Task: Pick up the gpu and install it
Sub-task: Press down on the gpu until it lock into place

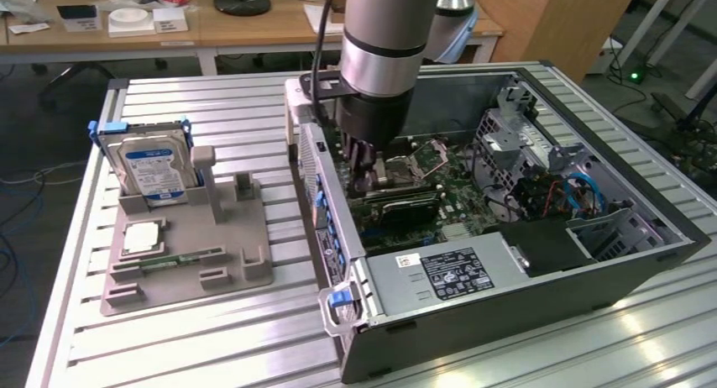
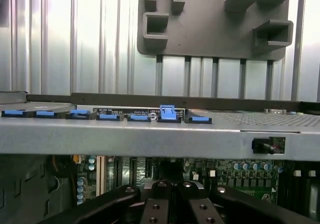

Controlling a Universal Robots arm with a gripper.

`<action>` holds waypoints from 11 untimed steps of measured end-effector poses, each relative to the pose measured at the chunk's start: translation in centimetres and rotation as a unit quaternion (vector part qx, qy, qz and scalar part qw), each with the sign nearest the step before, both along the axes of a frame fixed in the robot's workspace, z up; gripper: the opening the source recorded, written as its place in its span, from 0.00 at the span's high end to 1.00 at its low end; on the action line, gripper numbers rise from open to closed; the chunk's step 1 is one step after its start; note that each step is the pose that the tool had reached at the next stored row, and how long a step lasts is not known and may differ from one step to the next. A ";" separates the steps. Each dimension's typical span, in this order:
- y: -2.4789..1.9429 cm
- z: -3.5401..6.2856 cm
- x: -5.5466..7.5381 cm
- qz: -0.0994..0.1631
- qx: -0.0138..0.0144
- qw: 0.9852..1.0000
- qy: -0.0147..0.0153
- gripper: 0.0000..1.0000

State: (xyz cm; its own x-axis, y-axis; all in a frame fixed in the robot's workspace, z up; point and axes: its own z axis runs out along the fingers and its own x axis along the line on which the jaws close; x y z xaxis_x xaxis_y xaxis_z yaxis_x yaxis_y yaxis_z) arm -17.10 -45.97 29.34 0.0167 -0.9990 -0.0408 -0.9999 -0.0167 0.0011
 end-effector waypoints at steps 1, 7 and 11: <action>0.02 0.00 -0.2 0.000 0.000 1.000 0.000 0.89; 0.07 -0.04 -1.1 0.000 0.000 1.000 0.000 0.89; 0.06 -0.18 -1.3 0.000 0.000 1.000 0.000 0.89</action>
